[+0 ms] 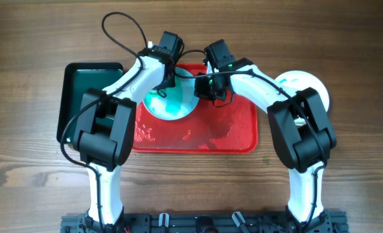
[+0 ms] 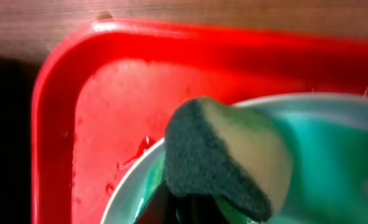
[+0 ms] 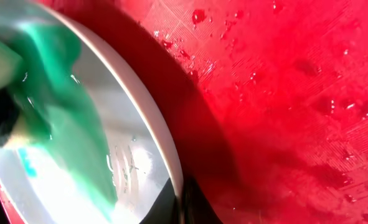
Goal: Clean dirty plates on tray and stack at the side
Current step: 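Scrub the last plate with the sponge in the left gripper, then lift the last plate with the right gripper and stack it on the right pile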
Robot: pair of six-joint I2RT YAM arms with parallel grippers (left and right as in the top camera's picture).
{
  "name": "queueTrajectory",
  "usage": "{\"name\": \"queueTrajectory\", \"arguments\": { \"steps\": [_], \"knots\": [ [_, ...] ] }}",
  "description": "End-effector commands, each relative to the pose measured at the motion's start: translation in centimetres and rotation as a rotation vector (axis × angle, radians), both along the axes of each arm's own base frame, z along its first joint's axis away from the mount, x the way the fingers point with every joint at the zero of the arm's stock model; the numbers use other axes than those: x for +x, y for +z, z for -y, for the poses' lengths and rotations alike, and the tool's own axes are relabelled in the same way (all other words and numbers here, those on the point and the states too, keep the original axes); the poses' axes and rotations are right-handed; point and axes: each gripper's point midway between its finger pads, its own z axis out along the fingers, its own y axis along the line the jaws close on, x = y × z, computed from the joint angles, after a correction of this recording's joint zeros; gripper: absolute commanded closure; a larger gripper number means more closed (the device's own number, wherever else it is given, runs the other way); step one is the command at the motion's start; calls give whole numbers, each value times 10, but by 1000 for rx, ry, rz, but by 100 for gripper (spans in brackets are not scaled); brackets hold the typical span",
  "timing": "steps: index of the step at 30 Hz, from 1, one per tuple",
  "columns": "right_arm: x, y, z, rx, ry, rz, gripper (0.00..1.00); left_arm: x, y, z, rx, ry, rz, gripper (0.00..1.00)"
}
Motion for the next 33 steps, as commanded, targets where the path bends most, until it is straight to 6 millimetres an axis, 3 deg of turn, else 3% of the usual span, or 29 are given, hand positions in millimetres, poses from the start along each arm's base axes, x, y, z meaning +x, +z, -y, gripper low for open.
{"name": "queueTrajectory", "arguments": {
  "steps": [1, 5, 7, 10, 14, 15, 17, 20, 21, 24, 26, 29, 33],
  "knots": [
    [-8, -19, 9, -35, -13, -48, 96, -76, -48, 31, -240, -302, -401, 96],
    [-7, -18, 5, -16, -8, -46, 96, -119, -31, 76, -552, -526, -548, 96],
    [-7, -18, 5, -15, -8, -45, 96, -125, -23, 89, -649, -565, -559, 96],
    [-7, -18, 5, -15, -8, -44, 96, -112, -21, 102, -706, -586, -488, 96],
    [-7, -18, 5, -15, -8, -45, 96, -57, -26, 113, -687, -476, -281, 96],
    [-7, -18, 5, -15, -8, -45, 96, -35, -31, 104, -611, -386, -205, 96],
    [-7, -18, 5, -16, -7, -45, 96, -10, -37, 81, -474, -248, -112, 96],
    [-7, -18, 5, -16, -8, -45, 96, 20, -37, 23, -184, -27, 37, 96],
    [-7, -18, 5, -16, -7, -45, 96, 26, -33, -1, -77, 42, 82, 96],
    [-7, -18, 5, -17, -7, -46, 96, 22, -24, -43, 76, 143, 86, 96],
    [-7, -18, 5, -16, -7, -46, 96, 13, -20, -54, 73, 173, 21, 96],
    [-8, -17, 6, -16, -8, -48, 96, 0, -3, -46, -36, 181, -114, 96],
    [-8, -6, 8, -30, 9, -33, 96, 1, 57, -34, -181, 200, -192, 96]
  ]
}}
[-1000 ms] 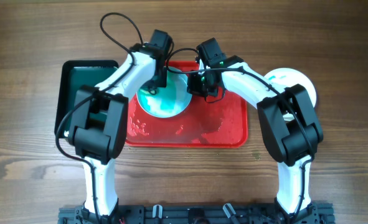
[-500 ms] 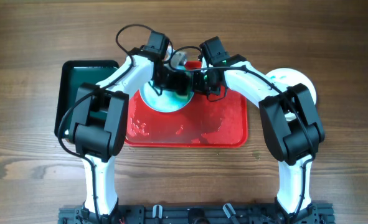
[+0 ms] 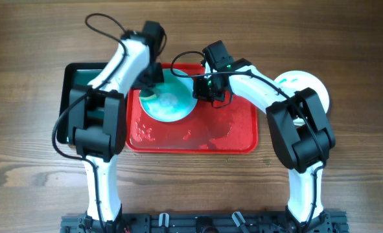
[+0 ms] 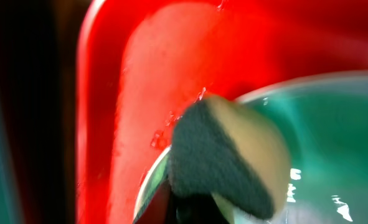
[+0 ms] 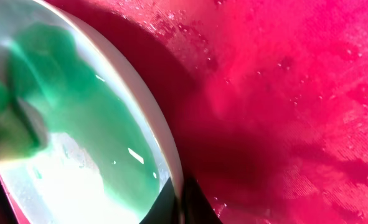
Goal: Clean dirty plates on tray and stack at the side
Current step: 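Lift the last plate with the right gripper and stack it on the right pile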
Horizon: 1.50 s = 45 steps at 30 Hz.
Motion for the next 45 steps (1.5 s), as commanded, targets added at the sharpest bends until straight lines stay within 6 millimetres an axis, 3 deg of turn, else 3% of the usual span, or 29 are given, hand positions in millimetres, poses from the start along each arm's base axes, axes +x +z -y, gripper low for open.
{"name": "queueTrajectory", "arguments": {
  "steps": [1, 3, 5, 10, 13, 14, 16, 21, 29, 33, 41, 43, 45],
  "knots": [
    [0, 1, 19, -66, -7, 1, 96, 26, 57, -8, -75, 76, 61, 96],
    [4, 14, 32, -137, -10, 56, 96, 32, 82, -8, -82, 76, 92, 96],
    [8, 32, 56, -256, -34, 117, 96, 37, 95, -7, -88, 76, 123, 96],
    [10, 106, 120, -582, -86, 324, 96, 44, 89, -1, -100, 69, 145, 96],
    [0, 172, 160, -856, -168, 499, 96, 43, 76, 10, -159, 65, 130, 96],
    [-4, 184, 164, -905, -176, 530, 96, 43, 73, 12, -170, 64, 127, 96],
    [-15, 210, 168, -1032, -178, 608, 96, 42, 66, 15, -182, 64, 120, 96],
    [-40, 242, 154, -1235, -156, 755, 96, 39, 61, 15, -186, 64, 107, 96],
    [-56, 290, 127, -1416, -152, 1005, 96, 40, 61, 15, -186, 64, 110, 96],
    [-60, 304, 124, -1482, -155, 1059, 96, 40, 61, 15, -187, 64, 110, 96],
    [-57, 305, 118, -1447, -181, 1072, 96, 40, 61, 15, -186, 64, 110, 96],
    [-54, 288, 113, -1359, -146, 1020, 96, 40, 61, 15, -186, 64, 110, 96],
    [-53, 238, 95, -1126, -18, 842, 96, 40, 61, 15, -186, 65, 110, 96]
  ]
}}
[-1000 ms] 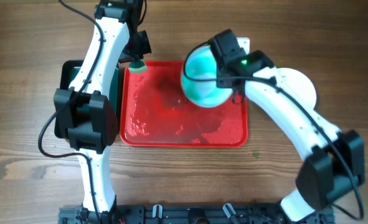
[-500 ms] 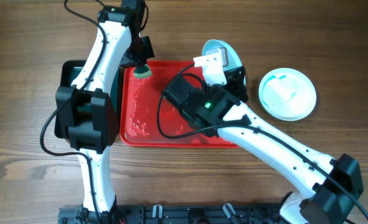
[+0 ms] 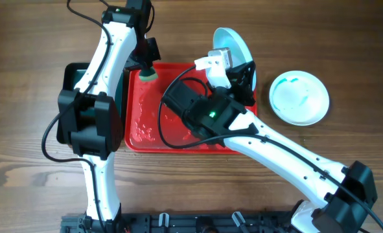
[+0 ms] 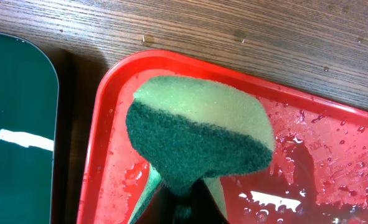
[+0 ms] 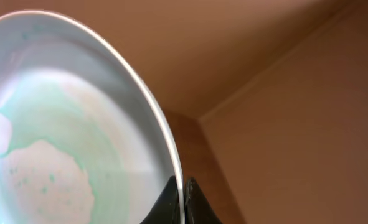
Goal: Clean dirty plates on tray and stack at the side
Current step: 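Lift the last plate with the right gripper and stack it on the right pile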
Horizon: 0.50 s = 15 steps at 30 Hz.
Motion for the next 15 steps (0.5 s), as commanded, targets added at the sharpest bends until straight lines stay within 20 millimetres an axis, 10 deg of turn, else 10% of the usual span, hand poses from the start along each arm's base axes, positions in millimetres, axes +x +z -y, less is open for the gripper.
{"name": "queueTrajectory", "arguments": {
  "steps": [1, 9, 15],
  "knots": [
    [-3, -65, -26, 303, 115, -326, 96, -1, 1, 2, -13, 14, -1, 96],
    [27, -126, 10, 921, 161, -746, 96, -1, 1, 1, -14, 17, -1, 96],
    [45, -138, 150, 1174, -126, -632, 96, -1, 1, 1, -13, 14, -2, 96]
  ]
}}
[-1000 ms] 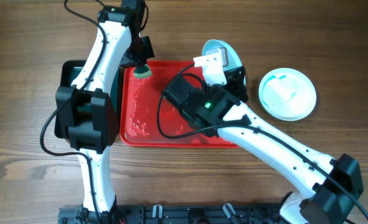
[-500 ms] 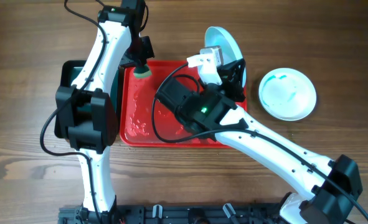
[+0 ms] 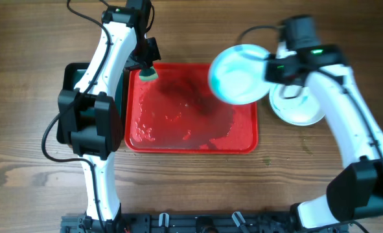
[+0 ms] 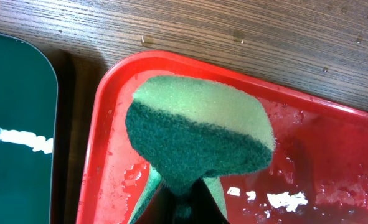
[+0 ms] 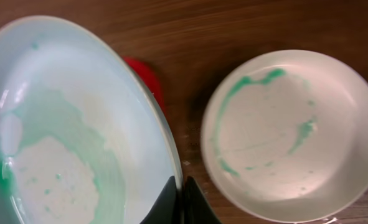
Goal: Clean dirty plates on tray and stack at the side
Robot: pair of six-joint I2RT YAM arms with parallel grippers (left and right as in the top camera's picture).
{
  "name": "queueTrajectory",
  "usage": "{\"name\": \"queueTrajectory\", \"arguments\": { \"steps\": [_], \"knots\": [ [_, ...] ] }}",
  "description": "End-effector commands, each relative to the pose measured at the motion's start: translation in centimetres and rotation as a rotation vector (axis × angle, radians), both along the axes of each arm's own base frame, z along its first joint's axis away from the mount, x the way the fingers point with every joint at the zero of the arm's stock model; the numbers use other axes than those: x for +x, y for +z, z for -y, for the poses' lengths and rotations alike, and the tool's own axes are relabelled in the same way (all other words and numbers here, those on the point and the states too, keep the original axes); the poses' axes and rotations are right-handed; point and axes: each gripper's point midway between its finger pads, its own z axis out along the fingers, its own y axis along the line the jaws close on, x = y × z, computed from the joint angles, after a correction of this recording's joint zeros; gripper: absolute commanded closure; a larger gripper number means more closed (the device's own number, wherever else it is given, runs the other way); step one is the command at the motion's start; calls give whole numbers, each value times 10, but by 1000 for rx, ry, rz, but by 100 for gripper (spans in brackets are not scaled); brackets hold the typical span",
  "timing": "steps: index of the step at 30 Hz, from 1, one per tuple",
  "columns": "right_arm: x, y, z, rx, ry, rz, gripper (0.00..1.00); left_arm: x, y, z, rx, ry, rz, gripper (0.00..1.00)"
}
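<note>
My right gripper [image 5: 179, 194] is shut on the rim of a white plate [image 3: 238, 73] smeared with green, held in the air over the right end of the wet red tray [image 3: 243, 139]. A second white plate [image 5: 286, 134] with green streaks lies on the table to the right, its edge showing past the held plate [image 3: 306, 111]. My left gripper [image 4: 184, 208] is shut on a green sponge [image 4: 199, 134], which hangs over the tray's far left corner [image 3: 148, 72].
A dark green tray [image 3: 74, 84] lies left of the red tray, partly under my left arm. Water pools on the red tray's floor [image 3: 178, 116]. Bare wooden table surrounds both trays.
My right arm has swung out to the right, and the plate it holds has gone from above the tray's far edge to over its right end, beside the plate on the table. The left gripper and sponge are unmoved.
At first the sponge was pressed on the green-smeared plate in the tray while my right gripper held its rim. Then the sponge sat at the plate's left edge. Later the sponge hung over the tray's corner and the plate was lifted, now carried right.
</note>
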Motion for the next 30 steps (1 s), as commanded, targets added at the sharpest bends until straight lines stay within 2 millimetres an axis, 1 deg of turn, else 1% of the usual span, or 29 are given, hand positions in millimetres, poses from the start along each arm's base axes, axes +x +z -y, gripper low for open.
{"name": "queueTrajectory", "arguments": {
  "steps": [1, 2, 3, 4, 6, 7, 10, 12, 13, 14, 15, 16, 17, 19, 20, 22, 23, 24, 25, 27, 28, 29, 30],
  "knots": [
    [-11, -13, 54, 95, -136, -43, 96, -2, 1, 1, -13, 13, -4, 96],
    [-18, -22, 82, 89, -213, -57, 96, -2, 1, 1, -13, 13, -4, 96],
    [-24, -31, 100, 87, -273, -70, 96, -2, 1, 1, -13, 13, -4, 96],
    [-37, -50, 127, 74, -366, -92, 96, -2, 1, 1, -13, 13, -4, 96],
    [-50, -68, 146, 55, -442, -112, 96, -2, 1, 1, -13, 13, -4, 96],
    [-58, -80, 155, 40, -480, -123, 96, -2, 1, 1, -13, 13, -4, 96],
    [-78, -110, 174, 32, -564, -129, 96, -2, 1, 1, -13, 13, -4, 96],
    [-81, -118, 179, 42, -582, -113, 95, -1, 1, 1, -12, 13, -3, 96],
    [-80, -118, 179, 47, -580, -109, 85, -1, 1, 0, -11, 3, -2, 96],
    [-77, -118, 176, 58, -570, -102, 64, -1, 1, 0, -8, -15, -1, 96],
    [-72, -117, 171, 89, -551, -89, 45, -3, 4, -3, -5, -32, -3, 96],
    [-66, -113, 163, 129, -510, -74, 38, -6, 9, -9, 8, -24, -6, 96],
    [-56, -105, 152, 181, -450, -49, 33, -9, 19, -21, 32, -6, -3, 96],
    [-42, -88, 135, 231, -328, -14, 30, -15, 36, -41, 70, 27, 7, 96],
    [-35, -75, 126, 233, -272, 4, 29, -19, 44, -52, 90, 33, 5, 96],
    [-26, -53, 112, 215, -190, 16, 27, -30, 51, -69, 106, -42, -25, 96],
    [-20, -42, 101, 207, -141, 26, 26, -37, 51, -78, 113, -82, -56, 96],
    [-16, -35, 92, 204, -112, 34, 24, -42, 49, -85, 118, -118, -84, 96],
    [-10, -29, 76, 206, -67, 44, 21, -47, 44, -94, 121, -147, -111, 96],
    [-7, -28, 49, 207, 1, 41, 19, -51, 33, -108, 118, -128, -139, 96],
    [-7, -28, 39, 208, 27, 38, 19, -54, 26, -113, 117, -135, -155, 96],
    [-7, -28, 24, 210, 62, 36, 19, -59, 15, -118, 117, -160, -178, 96],
    [-6, -28, 14, 210, 89, 38, 19, -63, 7, -121, 115, -173, -192, 96]
  ]
}}
